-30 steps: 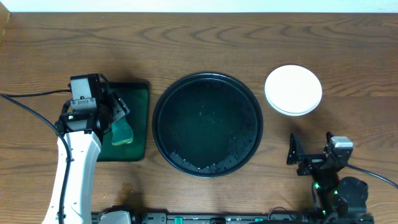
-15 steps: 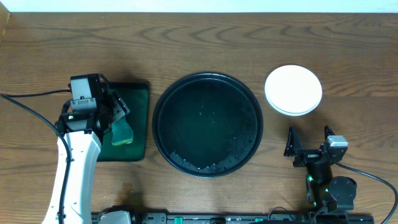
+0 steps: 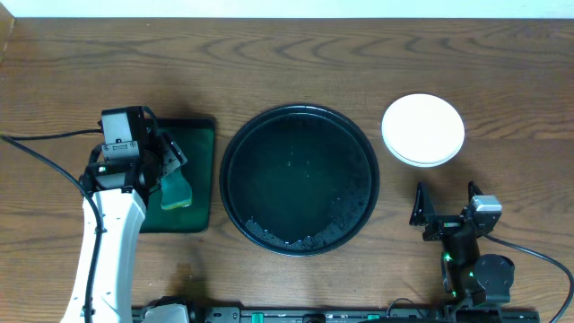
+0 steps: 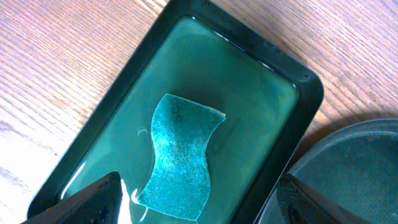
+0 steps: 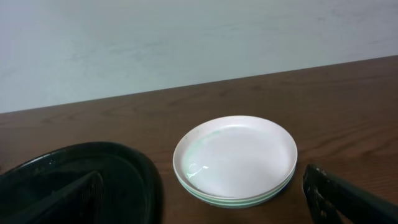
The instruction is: Clean dirty plates on tray and stack at the side
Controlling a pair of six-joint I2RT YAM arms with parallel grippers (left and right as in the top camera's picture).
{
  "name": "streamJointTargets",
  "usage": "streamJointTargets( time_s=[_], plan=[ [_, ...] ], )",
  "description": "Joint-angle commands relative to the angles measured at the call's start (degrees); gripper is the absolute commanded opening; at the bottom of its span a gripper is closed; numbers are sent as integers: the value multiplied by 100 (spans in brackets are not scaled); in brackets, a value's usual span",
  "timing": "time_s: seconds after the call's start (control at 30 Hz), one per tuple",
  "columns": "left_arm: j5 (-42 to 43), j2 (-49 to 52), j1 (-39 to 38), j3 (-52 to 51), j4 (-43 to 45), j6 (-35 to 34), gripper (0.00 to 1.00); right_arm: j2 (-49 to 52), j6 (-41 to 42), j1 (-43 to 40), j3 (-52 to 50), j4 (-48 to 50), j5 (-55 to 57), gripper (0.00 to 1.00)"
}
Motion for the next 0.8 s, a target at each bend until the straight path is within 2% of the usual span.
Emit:
streamJointTargets(
  time_s=[0.0,0.57,0.7,0.77],
  plan=[
    [-48,0,13,94,-17,52,80,-31,-22,-57,-9,-24,68,99],
    [-52,-144,13,94,-175,55,80,-31,-22,-57,-9,-24,68,99],
    [-48,-872,-15,15,-623,52,80,-31,-22,-57,-9,-24,68,99],
    [-74,-1561,-129,-160,-629,142,80,-31,-22,-57,-9,-24,68,99]
  ],
)
